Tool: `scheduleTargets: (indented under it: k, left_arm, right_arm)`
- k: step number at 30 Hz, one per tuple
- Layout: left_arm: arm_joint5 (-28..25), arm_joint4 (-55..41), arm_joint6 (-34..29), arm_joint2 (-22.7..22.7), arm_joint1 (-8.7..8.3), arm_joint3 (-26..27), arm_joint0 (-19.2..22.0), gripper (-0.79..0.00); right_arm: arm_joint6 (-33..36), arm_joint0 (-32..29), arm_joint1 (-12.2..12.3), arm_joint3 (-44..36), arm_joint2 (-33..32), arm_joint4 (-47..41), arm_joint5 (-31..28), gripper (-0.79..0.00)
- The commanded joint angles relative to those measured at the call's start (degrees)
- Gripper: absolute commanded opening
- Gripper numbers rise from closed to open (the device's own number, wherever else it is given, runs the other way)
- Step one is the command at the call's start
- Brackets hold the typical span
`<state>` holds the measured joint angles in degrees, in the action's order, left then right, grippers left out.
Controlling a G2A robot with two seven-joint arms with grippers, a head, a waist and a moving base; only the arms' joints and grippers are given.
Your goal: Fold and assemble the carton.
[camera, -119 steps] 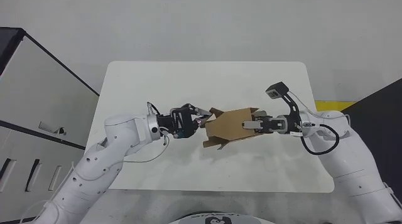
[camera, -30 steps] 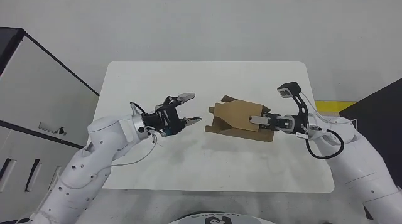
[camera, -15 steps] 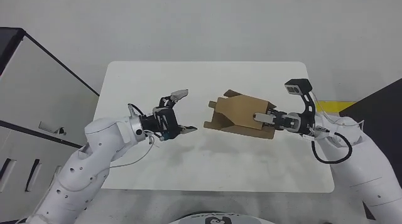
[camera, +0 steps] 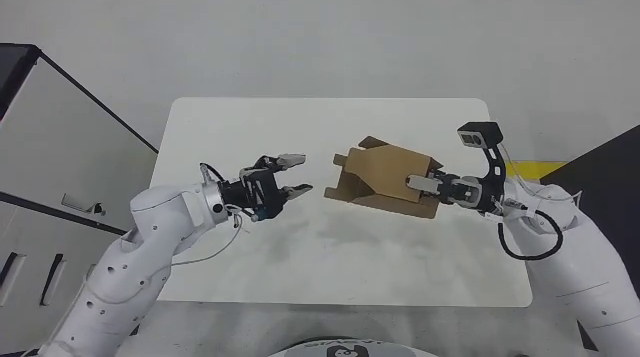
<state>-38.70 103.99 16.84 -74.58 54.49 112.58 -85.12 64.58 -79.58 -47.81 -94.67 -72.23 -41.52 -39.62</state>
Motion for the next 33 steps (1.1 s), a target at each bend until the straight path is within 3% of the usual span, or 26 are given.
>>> scheduleTargets:
  k: [1, 9, 15, 23, 33]
  left_arm:
    - [-0.18, -2.8, -2.12, 0.1, 0.16, -0.82, -0.26, -0.785]
    - [-4.96, -15.77, -7.37, 0.07, 0.6, -2.63, 1.88, -0.785]
    - [-5.08, -15.98, -7.42, 0.23, 0.61, -2.65, 1.77, -0.785]
    - [-8.4, -23.08, -7.31, 1.11, 0.86, -4.56, 3.14, -0.785]
    - [-9.94, -23.58, -7.57, 5.19, 1.4, -4.69, 5.58, -0.785]
  right_arm:
    - [-0.74, -0.13, -0.15, -0.56, 0.35, -0.03, 0.64, -0.785]
    - [2.53, 1.52, -0.6, -0.24, 1.86, -4.88, 2.43, -0.785]
    - [3.28, 1.93, -0.69, -0.14, 2.21, -6.12, 3.17, -0.785]
    - [1.1, 1.79, -1.09, -0.75, 2.18, -2.3, 4.05, -0.785]
    - [1.68, 2.47, -1.76, 0.73, 2.5, -1.33, 3.76, -0.785]
